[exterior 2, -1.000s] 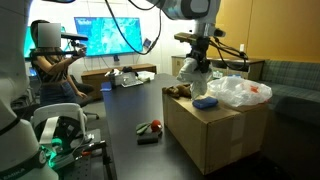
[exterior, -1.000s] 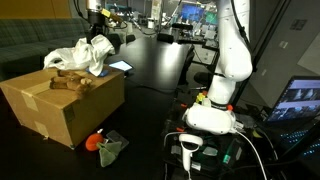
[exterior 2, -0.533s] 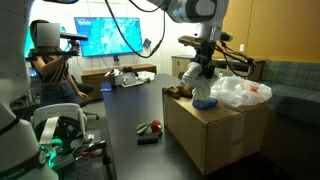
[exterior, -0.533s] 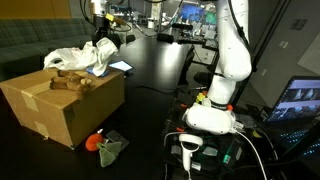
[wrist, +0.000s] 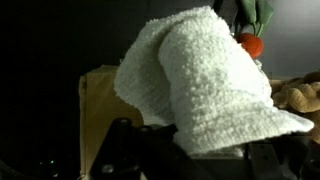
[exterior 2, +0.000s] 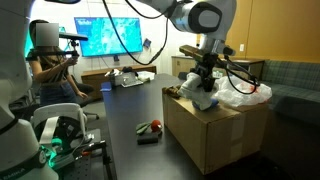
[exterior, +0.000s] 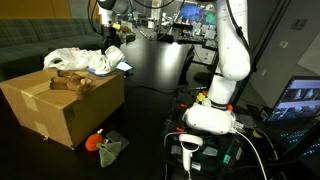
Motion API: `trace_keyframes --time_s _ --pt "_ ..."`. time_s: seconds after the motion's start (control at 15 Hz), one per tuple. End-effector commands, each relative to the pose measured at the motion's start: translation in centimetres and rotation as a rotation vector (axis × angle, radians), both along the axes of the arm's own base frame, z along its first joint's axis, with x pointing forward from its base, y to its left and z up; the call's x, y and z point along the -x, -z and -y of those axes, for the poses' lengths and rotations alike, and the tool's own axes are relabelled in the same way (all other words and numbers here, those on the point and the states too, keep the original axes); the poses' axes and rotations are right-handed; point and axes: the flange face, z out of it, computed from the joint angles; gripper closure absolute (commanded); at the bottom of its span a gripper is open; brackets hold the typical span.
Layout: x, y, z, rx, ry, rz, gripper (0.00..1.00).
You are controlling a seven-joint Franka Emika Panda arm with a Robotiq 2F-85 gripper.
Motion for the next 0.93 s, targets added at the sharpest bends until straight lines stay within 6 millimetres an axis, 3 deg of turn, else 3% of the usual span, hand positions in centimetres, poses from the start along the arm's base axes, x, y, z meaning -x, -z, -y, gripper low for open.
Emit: trace_keyframes --time_s 0.0,0.4,0.87 --pt "-0.3 2.6 -0.5 -0.013 -0.003 -0.046 0.99" --pt "-0.6 6.0 -1.0 -0.047 -0.045 -0.083 1.00" --pt "-1.3 4.5 -4.3 -0.053 -0.199 -0.018 0.99"
